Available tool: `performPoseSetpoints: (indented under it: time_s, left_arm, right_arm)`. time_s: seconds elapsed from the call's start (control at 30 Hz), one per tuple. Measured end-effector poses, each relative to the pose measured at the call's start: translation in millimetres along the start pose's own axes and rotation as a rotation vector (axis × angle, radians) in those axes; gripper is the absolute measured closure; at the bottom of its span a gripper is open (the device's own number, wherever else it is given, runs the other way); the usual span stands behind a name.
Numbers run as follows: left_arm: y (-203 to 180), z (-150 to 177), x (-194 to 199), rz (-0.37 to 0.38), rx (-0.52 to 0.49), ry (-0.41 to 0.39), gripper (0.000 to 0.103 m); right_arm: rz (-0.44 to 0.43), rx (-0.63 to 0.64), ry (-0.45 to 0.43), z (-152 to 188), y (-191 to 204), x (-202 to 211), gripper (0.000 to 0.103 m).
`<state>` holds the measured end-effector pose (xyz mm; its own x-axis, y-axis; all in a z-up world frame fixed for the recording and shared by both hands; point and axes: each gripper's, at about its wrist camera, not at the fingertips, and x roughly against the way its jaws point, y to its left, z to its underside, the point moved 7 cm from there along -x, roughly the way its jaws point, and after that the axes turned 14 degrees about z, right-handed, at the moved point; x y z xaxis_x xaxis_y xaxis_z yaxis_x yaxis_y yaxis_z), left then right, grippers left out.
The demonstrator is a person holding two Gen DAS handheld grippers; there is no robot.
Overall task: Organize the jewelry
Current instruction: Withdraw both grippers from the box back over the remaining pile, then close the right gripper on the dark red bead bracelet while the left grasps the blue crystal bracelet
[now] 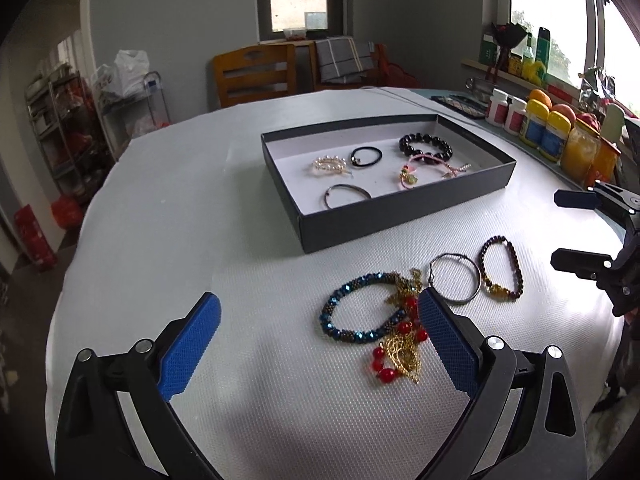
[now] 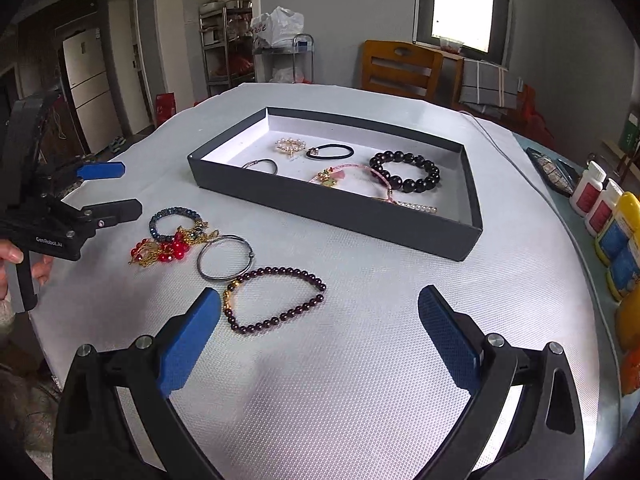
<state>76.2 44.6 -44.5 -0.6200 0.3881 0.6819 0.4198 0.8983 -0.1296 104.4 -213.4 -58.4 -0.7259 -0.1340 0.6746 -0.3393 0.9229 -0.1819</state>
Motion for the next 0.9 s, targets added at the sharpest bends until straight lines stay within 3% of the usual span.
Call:
performPoseSetpoints:
  time_s: [0.2,0.43,0.5,0.57,0.9]
  left_arm:
    - [0.2,10.6,-13.1,0.024,0.0,0.06,0.003]
    - [9.2,7.9,-16.6,0.016,0.021,0.062,0.008]
    - [9.5,8.3,-17.6,0.017,0.017,0.069,0.018]
    - [10.8,9.8,-20.1,0.029,0.021,0.089,0.043]
    - [9.5,9.6,-26.0,0.03,0.004,0.11,0.058]
  right_arm:
    - [-0.017,0.006,0.014,4.9,9.1,-2.0,0.007]
    - [0.002,0.004,0.029,7.8,8.2,-5.9,0.031]
    - [-0.003,-0.002,0.036,8.4,8.4,-6.8,0.039]
    - [-0.007,-0.009,0.044,8.8,8.0,-8.0,0.048]
    - [0.007,-0.013,0.084,10.7,11.1,-23.4,0.062]
